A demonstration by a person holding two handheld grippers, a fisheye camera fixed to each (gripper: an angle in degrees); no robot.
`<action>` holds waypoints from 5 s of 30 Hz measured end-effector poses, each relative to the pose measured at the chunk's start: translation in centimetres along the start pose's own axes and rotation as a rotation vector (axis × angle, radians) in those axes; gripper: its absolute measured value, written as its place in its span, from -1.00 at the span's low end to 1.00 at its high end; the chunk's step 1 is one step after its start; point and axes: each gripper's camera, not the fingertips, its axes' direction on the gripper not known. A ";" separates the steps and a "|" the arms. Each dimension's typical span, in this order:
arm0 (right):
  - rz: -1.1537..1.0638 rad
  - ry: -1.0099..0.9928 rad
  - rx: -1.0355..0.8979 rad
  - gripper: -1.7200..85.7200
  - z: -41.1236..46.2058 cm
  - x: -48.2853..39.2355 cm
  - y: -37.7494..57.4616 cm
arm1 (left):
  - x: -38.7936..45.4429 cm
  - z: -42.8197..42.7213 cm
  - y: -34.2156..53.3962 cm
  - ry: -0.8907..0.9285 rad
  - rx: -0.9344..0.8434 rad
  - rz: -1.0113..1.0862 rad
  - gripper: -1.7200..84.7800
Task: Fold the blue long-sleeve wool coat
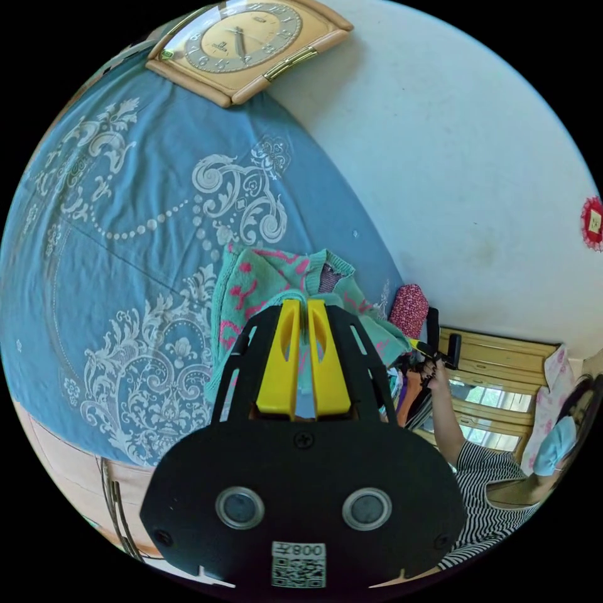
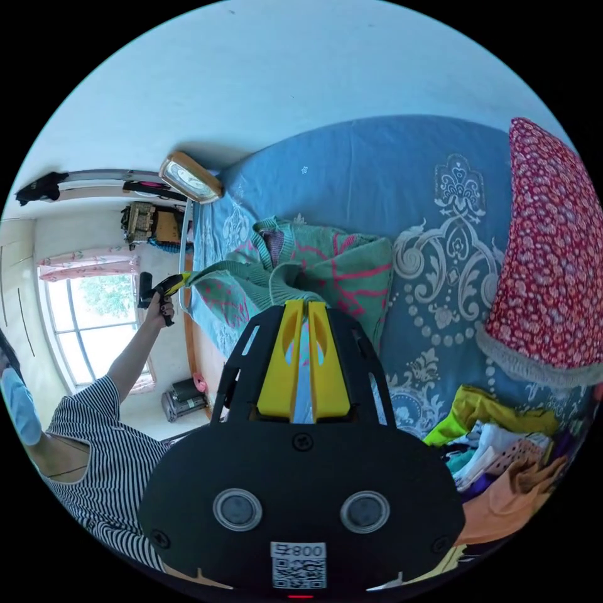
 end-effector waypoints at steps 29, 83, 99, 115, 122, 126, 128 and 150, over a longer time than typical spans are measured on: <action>0.206 -0.170 -0.035 -0.92 14.6 19.5 -9.2 | -5.2 7.9 -13.8 0.021 0.081 -0.089 -0.86; 0.180 0.060 -0.215 -0.92 14.8 14.5 16.5 | -0.8 7.1 0.0 -0.075 -0.155 -0.033 -0.87; 0.316 0.055 0.029 -0.95 8.5 10.5 18.8 | 7.8 5.2 3.6 -0.183 0.013 -0.024 -0.88; -0.053 0.486 -0.212 -0.96 19.2 -7.9 10.5 | 22.3 15.7 3.9 -0.410 -0.117 0.254 -0.96; -0.064 0.469 0.066 -0.96 12.6 -11.4 5.3 | 28.8 20.2 1.9 -0.385 -0.088 0.404 -0.96; 0.009 0.490 -0.001 -0.96 15.3 -8.1 0.9 | 28.7 23.3 1.3 -0.412 -0.138 0.411 -0.96; 0.033 0.409 0.012 -0.96 15.0 -7.3 0.7 | 28.7 23.1 1.3 -0.381 -0.175 0.393 -0.96; -0.201 0.225 0.121 -0.96 22.6 -23.1 -2.8 | 25.9 22.4 6.3 -0.277 -0.064 0.468 -0.96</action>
